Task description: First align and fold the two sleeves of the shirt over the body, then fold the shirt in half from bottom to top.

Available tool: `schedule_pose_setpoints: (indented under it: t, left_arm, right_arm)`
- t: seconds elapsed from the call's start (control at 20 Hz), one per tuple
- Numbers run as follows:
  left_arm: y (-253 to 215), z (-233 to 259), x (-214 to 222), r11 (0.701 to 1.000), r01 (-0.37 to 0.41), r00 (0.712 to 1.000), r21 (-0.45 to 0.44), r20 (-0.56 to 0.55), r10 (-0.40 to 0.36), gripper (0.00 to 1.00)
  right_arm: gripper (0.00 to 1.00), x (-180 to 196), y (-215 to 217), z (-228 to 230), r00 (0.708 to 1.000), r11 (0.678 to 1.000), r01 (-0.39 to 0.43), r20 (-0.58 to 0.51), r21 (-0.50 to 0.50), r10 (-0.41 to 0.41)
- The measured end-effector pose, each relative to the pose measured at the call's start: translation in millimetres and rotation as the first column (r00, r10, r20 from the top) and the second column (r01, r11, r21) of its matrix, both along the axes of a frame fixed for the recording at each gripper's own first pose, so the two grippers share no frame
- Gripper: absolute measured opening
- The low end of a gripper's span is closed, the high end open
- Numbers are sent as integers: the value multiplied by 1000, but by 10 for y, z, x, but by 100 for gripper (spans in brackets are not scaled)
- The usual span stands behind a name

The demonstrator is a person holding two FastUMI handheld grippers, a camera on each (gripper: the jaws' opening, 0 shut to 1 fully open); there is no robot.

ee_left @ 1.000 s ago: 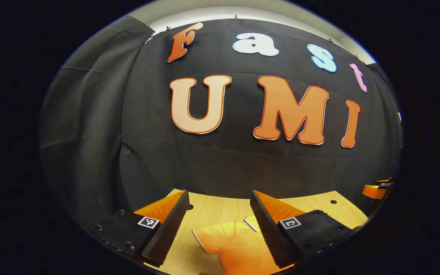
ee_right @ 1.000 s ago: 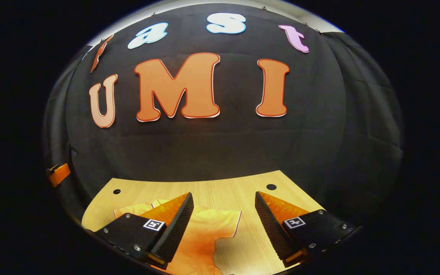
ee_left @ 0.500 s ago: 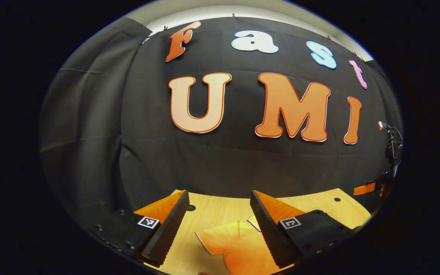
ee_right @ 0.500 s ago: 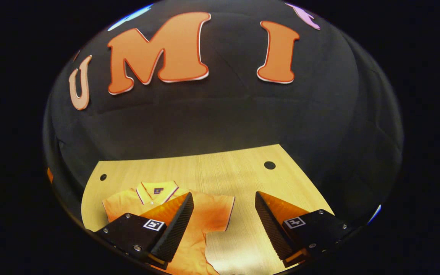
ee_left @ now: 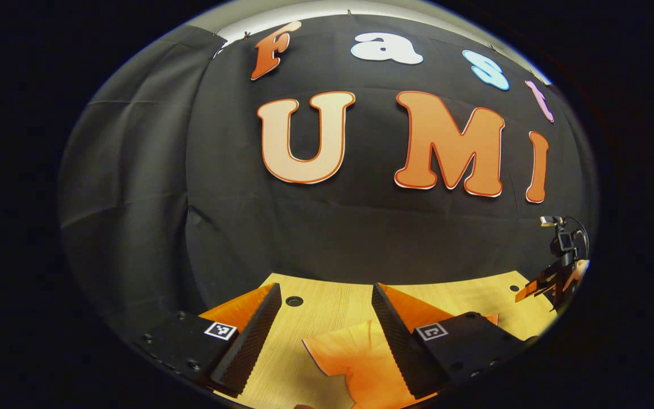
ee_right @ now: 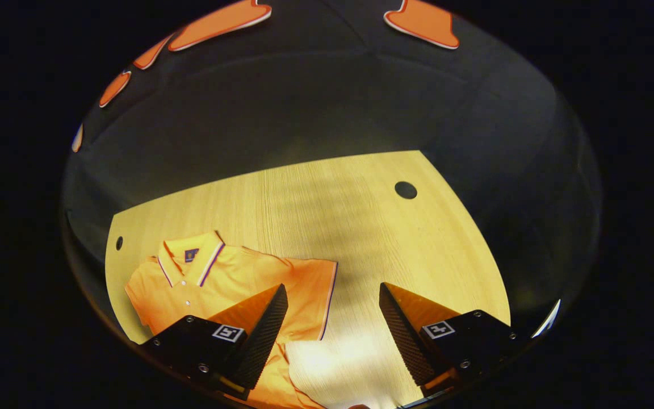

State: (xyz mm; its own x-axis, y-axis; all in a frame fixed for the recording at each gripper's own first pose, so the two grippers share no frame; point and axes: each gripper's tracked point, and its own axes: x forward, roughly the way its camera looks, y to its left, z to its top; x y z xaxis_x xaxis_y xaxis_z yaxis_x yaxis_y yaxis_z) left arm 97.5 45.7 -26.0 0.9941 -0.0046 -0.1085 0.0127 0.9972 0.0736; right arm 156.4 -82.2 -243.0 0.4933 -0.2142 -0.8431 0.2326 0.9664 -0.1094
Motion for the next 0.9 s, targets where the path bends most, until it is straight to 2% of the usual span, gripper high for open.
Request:
schedule_pose_setpoints:
  t: [0.2, 0.4, 0.55, 0.75, 0.85, 0.9]
  left_arm:
    - [61, -169, 71, 1000, -17, 999, -8, -43, 17, 99]
    - [78, -232, 133, 1000, -24, 998, -12, -62, 24, 98]
    - [83, -313, 154, 1000, -28, 996, -7, -85, 28, 98]
    - [102, -375, 164, 999, -34, 995, 1, -98, 34, 99]
    - [92, -391, 172, 999, -33, 994, 0, -108, 33, 99]
    - [87, -405, 177, 999, -33, 993, -2, -114, 32, 99]
  right_arm:
    - [99, 36, -110, -461, 992, 1000, -4, -128, -31, 0]
    - [100, 19, -98, -773, 977, 1000, 6, -213, -11, -8]
    - [100, -3, -169, -978, 967, 999, 0, -255, -44, -12]
    - [100, -60, -133, -1124, 955, 1000, 15, -296, 2, -14]
    - [95, -32, -81, -1146, 956, 999, 24, -291, 22, -17]
    - [88, -42, -58, -1152, 955, 999, 19, -296, 38, -7]
